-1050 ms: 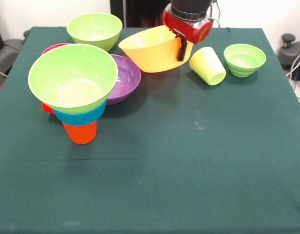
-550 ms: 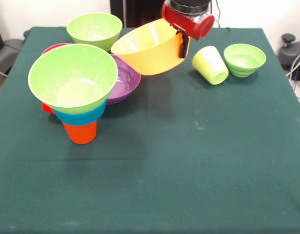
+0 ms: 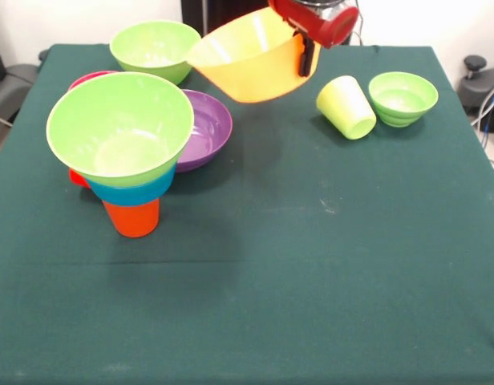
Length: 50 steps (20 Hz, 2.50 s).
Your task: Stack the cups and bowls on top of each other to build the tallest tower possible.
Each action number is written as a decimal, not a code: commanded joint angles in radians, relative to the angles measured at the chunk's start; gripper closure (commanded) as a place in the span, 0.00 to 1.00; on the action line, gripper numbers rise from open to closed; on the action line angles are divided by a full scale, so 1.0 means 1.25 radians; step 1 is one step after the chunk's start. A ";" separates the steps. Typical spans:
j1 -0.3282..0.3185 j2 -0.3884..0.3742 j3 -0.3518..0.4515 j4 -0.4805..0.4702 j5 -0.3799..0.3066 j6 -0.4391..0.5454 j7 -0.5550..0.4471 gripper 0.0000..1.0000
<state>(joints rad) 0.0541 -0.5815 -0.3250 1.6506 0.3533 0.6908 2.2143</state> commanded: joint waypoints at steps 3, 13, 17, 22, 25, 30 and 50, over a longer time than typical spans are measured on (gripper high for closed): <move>0.035 -0.005 -0.005 -0.111 0.011 0.159 0.229 1.00; 0.009 -0.025 -0.006 -0.113 -0.019 0.166 0.176 1.00; -0.040 -0.061 0.004 -0.085 -0.047 0.160 0.078 1.00; -0.081 -0.102 -0.002 -0.088 -0.083 0.204 0.015 1.00; -0.110 -0.105 0.012 -0.114 -0.101 0.234 -0.006 1.00; -0.131 -0.094 0.032 -0.140 -0.130 0.234 -0.004 1.00; -0.178 0.023 0.064 -0.407 -0.227 0.345 -0.026 1.00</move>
<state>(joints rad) -0.1313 -0.6484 -0.3656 1.2824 0.1525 0.9839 2.3011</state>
